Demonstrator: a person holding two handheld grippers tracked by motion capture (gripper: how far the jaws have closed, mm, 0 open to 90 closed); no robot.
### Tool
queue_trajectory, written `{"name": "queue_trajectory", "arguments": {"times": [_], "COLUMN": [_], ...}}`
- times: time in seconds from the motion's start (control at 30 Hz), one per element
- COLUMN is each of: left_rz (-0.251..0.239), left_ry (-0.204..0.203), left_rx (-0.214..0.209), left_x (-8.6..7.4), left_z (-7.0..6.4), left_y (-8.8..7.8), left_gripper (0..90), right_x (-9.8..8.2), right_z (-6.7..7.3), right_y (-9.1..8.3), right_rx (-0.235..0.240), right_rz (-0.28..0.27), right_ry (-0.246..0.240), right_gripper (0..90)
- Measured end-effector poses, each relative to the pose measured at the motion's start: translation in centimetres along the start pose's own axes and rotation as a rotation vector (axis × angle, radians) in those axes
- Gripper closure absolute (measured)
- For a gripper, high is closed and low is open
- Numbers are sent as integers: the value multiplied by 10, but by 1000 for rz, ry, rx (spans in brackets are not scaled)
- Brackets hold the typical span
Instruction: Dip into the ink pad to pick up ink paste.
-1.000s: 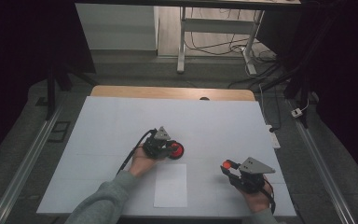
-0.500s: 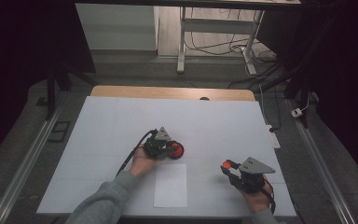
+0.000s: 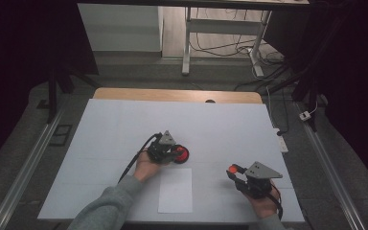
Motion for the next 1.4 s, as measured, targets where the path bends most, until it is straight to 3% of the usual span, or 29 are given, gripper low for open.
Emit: {"name": "queue_trajectory", "arguments": {"times": [0.5, 0.93, 1.4], "left_rz": [23, 22, -46], "left_ry": [47, 27, 28], "left_rx": [55, 7, 13], "left_x": [1, 1, -2], "left_z": [-3, 0, -1], "left_y": [1, 1, 1], "left_gripper": [731, 731, 732], "right_x": [1, 2, 2], "right_z": [1, 1, 0], "right_y": [0, 0, -1], "right_rx": [6, 7, 5], "right_rz": [-10, -12, -9], "right_ry": [9, 9, 11], "right_gripper": [646, 646, 645]}}
Point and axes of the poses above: each handheld gripper's, and its own axes: y roughly forward along the jaws, x roughly out of its top, z roughly to its left, the point moved 10 cm from there along y, roughly forward along the jaws
